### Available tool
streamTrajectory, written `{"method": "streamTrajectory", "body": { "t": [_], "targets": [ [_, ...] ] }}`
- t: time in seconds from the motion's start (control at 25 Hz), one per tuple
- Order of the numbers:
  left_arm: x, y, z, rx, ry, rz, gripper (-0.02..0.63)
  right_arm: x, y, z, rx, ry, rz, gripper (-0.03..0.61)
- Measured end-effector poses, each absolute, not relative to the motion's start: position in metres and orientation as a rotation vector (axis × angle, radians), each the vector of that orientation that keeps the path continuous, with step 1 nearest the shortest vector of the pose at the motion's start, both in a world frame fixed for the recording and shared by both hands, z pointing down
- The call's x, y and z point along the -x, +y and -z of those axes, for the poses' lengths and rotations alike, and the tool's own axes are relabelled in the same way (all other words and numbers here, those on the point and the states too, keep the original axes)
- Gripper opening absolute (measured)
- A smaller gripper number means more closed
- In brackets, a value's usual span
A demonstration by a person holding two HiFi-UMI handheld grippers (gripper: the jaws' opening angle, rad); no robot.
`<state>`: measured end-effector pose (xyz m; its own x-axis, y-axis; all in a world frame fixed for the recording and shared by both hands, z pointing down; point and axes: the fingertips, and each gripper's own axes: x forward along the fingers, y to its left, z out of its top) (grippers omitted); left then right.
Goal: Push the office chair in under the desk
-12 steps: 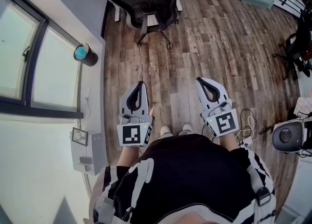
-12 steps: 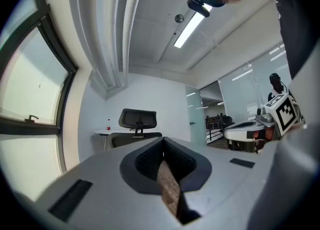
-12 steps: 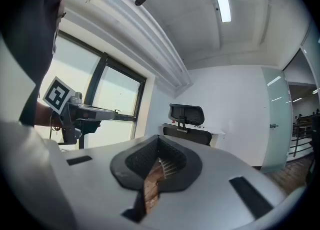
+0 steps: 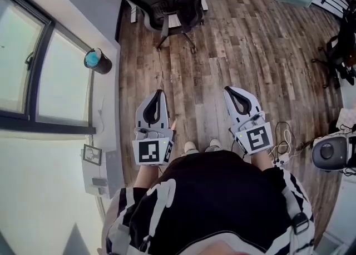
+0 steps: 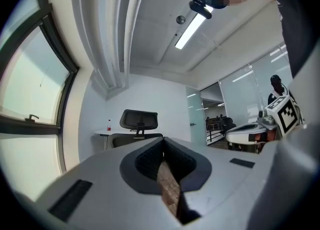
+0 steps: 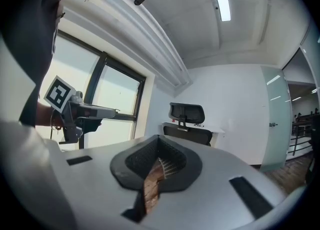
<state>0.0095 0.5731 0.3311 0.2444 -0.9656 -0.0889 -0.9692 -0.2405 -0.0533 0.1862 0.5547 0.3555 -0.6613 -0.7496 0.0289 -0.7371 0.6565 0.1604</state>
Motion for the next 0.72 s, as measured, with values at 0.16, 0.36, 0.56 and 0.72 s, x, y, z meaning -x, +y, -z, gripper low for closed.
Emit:
{"method": "streamTrajectory", "body": {
  "t": [0.16, 0.36, 0.56, 0.72],
  "targets": [
    [-0.005, 0.572, -0.330, 2.404, 1.857, -0.064, 0.009, -0.181, 0.555, -0.356, -1.255, -2.767, 0.209, 0.009],
    [0.004, 0.571, -0.332, 2.420, 1.843, -0.066, 0.009, -0.172, 0.555, -0.355, -1.278, -2.751, 0.217, 0.009],
    [0.018, 0.570, -0.335, 2.437, 1.834, -0.054, 0.009, -0.157, 0.557, -0.355, -1.299, -2.750, 0.210, 0.009],
    [0.033, 0.572, -0.333, 2.446, 1.820, -0.061, 0.009, -0.148, 0.561, -0.353, -1.356, -2.756, 0.186, 0.009]
  ]
}}
